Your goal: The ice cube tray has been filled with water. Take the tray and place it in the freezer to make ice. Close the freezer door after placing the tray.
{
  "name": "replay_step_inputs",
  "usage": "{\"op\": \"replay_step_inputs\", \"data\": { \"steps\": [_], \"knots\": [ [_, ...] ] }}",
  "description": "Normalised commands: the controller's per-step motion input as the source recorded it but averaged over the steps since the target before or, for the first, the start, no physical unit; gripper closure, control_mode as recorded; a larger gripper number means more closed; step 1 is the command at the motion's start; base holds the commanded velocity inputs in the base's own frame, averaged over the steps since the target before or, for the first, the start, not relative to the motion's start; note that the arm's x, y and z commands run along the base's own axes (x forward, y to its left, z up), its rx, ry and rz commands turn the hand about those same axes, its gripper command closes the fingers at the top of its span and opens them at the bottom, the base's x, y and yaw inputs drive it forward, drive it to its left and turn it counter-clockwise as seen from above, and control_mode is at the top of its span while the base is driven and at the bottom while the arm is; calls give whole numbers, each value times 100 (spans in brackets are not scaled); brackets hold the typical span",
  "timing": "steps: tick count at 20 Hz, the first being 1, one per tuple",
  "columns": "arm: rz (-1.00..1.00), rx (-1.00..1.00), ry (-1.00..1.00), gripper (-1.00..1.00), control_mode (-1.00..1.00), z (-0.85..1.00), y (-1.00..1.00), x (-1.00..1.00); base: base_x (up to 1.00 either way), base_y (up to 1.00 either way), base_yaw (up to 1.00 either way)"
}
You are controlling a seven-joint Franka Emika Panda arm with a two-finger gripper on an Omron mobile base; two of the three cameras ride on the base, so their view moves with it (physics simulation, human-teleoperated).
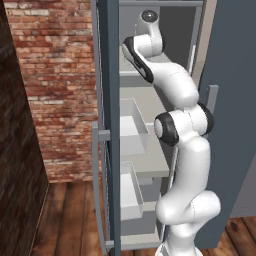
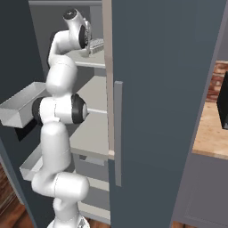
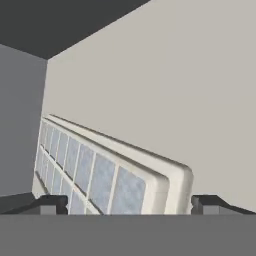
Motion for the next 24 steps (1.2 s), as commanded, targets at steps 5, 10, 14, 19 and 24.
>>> {"op": "replay_step_inputs", "data": {
  "steps": [5,10,14,19,24],
  "knots": [
    [-3,-2,15,-100,-100,-23,0,-80,0,0,0],
    [0,-15,-2,-100,-100,-97,0,-82,0,0,0],
    [0,-19,-18,-100,-100,-100,-6,-37,0,0,0],
    [0,-6,-24,-100,-100,-49,-15,-80,0,0,0],
    [0,0,-10,-100,-100,30,-18,-100,0,0,0]
  ]
}}
